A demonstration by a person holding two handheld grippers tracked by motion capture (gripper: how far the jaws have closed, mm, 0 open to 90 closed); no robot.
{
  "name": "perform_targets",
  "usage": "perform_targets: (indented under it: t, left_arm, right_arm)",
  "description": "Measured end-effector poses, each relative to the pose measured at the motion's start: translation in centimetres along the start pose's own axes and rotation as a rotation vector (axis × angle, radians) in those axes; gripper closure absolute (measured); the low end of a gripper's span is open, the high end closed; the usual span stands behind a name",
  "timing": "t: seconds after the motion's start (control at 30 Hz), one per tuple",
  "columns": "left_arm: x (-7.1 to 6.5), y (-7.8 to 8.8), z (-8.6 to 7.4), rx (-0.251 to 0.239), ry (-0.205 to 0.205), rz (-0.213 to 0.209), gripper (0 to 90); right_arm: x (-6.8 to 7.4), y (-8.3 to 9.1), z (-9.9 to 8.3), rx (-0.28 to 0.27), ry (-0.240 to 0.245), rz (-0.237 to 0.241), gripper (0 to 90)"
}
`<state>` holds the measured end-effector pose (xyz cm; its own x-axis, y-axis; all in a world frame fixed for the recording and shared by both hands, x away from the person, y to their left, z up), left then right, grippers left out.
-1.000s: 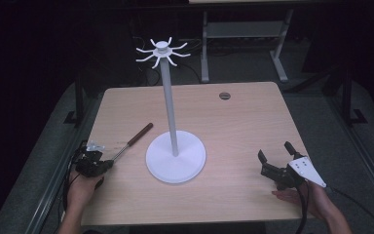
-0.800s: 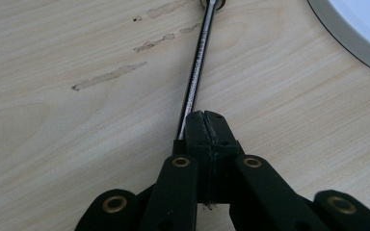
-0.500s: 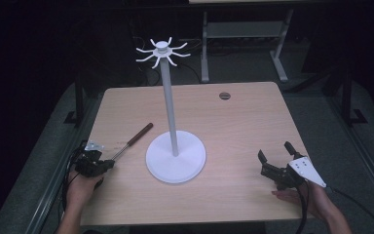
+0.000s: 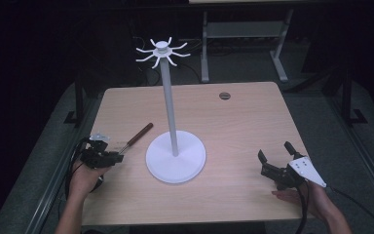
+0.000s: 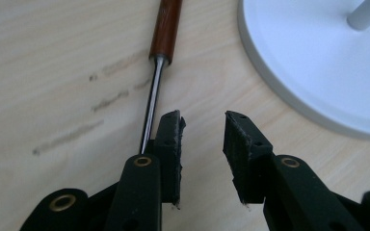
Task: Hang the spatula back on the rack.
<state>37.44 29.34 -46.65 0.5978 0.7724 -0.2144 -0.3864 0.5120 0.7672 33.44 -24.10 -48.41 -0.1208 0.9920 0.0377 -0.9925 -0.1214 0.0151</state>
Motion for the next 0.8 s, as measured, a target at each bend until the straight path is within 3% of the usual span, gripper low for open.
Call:
perform_targets:
  t: [0.17, 0.37, 0.53, 0.8]
  left_arm:
    - [0.1, -0.3, 1.9, 0.011, -0.023, 0.000, 66.1]
    - [0.6, -0.8, 3.4, 0.014, -0.006, 0.008, 65.4]
    - [1.4, -1.6, 4.9, 0.053, -0.043, 0.016, 64.7]
    - [1.9, -2.8, 6.3, 0.118, -0.060, 0.010, 64.5]
  right_arm:
    - [0.0, 0.0, 0.0, 0.000, 0.000, 0.000, 2.0]
    - [0.0, 0.0, 0.0, 0.000, -0.001, 0.000, 2.0]
    - [0.0, 0.0, 0.0, -0.001, -0.001, 0.004, 2.0]
    - [0.0, 0.0, 0.0, -0.001, -0.001, 0.007, 2.0]
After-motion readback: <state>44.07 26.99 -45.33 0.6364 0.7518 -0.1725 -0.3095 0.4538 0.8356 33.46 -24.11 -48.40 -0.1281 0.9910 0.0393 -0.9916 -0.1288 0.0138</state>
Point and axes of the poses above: each handheld gripper's, and its own axes: y roughly backward along the jaws, z roughly out of its top, x roughly to its left, the point moved 6 cm from there along -y, roughly forward along the jaws, and after that the axes turned 10 degrees about -z, right-handed, at the moved point
